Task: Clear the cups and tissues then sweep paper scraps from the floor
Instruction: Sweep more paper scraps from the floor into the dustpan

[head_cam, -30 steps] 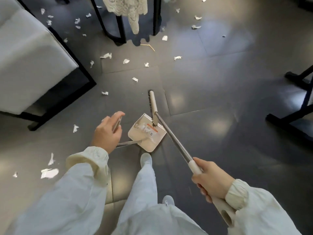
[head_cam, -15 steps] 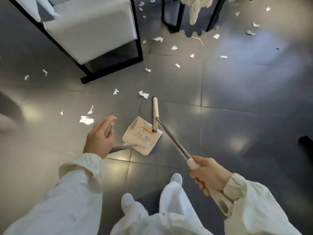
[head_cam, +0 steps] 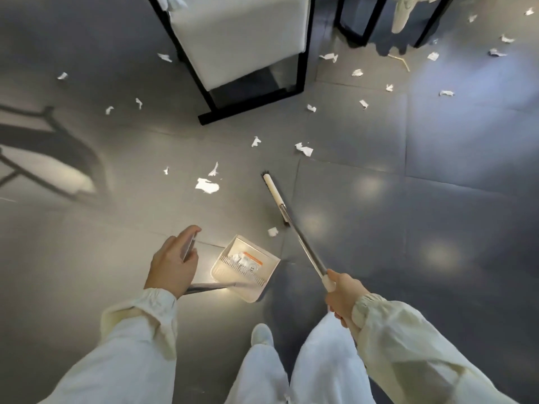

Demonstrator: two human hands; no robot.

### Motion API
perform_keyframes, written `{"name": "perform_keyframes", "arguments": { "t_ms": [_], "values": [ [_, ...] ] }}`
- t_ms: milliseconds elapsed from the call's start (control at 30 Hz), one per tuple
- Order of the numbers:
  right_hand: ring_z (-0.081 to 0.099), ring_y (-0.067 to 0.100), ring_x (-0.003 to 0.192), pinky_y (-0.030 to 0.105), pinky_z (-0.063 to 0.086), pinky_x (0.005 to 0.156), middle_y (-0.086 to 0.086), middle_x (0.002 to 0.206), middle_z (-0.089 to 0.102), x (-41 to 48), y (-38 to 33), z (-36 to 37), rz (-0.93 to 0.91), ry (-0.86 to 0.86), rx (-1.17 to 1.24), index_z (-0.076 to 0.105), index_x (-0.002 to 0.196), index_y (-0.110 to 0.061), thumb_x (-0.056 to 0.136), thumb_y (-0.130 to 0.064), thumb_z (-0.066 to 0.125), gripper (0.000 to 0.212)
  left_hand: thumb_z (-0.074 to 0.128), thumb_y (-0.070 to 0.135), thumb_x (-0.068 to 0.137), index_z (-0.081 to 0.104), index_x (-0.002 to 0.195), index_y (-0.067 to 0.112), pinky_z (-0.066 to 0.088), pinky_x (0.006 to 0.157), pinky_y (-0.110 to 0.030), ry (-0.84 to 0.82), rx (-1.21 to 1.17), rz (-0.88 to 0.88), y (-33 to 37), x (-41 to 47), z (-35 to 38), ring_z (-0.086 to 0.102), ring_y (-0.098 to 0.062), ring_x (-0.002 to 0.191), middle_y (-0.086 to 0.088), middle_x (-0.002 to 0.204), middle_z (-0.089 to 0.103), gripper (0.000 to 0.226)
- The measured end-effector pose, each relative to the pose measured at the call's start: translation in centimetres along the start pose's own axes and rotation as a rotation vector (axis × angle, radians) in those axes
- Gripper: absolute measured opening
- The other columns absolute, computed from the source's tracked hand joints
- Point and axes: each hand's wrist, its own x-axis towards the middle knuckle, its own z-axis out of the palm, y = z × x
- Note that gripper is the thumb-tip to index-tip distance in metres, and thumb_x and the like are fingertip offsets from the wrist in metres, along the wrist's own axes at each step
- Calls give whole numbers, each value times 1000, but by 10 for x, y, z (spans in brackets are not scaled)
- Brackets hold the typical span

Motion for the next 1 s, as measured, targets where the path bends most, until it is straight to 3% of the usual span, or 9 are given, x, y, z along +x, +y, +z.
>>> {"name": "perform_keyframes", "arguments": {
  "t_ms": [100, 167, 233, 333, 467, 700, 800, 900, 1000],
  "values": [
    [49, 27, 56, 26, 39, 47, 10, 67, 52, 3, -22, 32, 3, -55, 0, 47, 125, -12, 85, -3, 39, 42, 52, 8, 88, 48, 98, 63, 37, 84, -18, 1, 3, 13, -12, 13, -14, 54, 8, 96, 17, 92, 55, 55],
    [48, 23, 57, 27, 37, 47, 8, 67, 50, -10, -32, 47, 6, -138, -31, 45, 127, -10, 88, -3, 41, 41, 51, 8, 88, 49, 100, 58, 40, 84, -22, -6, 8, 23, -14, 19, -19, 56, 0, 94, 13, 91, 55, 51],
    [42, 17, 50, 24, 32, 45, 6, 63, 45, -26, -38, 52, 66, -262, 63, 52, 105, -11, 92, -7, 40, 19, 51, 8, 88, 47, 105, 54, 41, 84, -27, -17, 15, 44, -15, 21, -21, 56, -14, 93, 7, 91, 55, 50],
    [33, 12, 41, 19, 27, 44, 3, 53, 38, -49, -44, 31, 131, -367, 257, 54, 79, -8, 95, -8, 35, 24, 51, 8, 89, 45, 110, 50, 45, 83, -34, -26, 52, 88, -14, 20, -26, 54, -25, 91, -1, 93, 55, 47],
    [34, 9, 32, 16, 30, 35, 3, 54, 39, -79, -62, 12, 26, -362, 164, 52, 122, -5, 87, 2, 38, 38, 51, 10, 89, 46, 113, 45, 47, 83, -39, -12, 103, 112, -26, 19, -43, 56, -29, 89, -3, 94, 55, 43],
    [35, 9, 30, 14, 31, 34, 5, 55, 42, -47, -142, -2, -139, -211, 98, 52, 78, -14, 87, 2, 41, 21, 59, -1, 83, 58, 118, 27, 43, 76, -35, 176, 186, 111, -48, 56, -90, 59, -35, 83, -10, 94, 60, 44],
    [41, 13, 41, 15, 33, 34, 6, 59, 44, -6, -185, -14, -184, -157, 133, 59, 101, -12, 88, 1, 46, 22, 61, -5, 81, 61, 120, 19, 45, 83, -38, 188, 208, 101, -51, 90, -105, 61, -38, 90, -14, 100, 64, 46],
    [45, 15, 49, 15, 35, 35, 5, 66, 47, 38, -234, -23, -185, -95, 116, 49, 133, -19, 90, -6, 50, 45, 63, -8, 79, 61, 121, 14, 39, 84, -30, 230, 204, 50, -53, 126, -120, 63, -35, 96, -14, 104, 66, 47],
    [45, 14, 41, 15, 35, 33, 6, 64, 49, 78, -285, -35, -221, -33, 35, 45, 136, -20, 89, -9, 50, 49, 64, -10, 78, 62, 120, 12, 36, 86, -27, 262, 213, -6, -55, 163, -136, 62, -35, 101, -15, 108, 66, 48]
  ]
}}
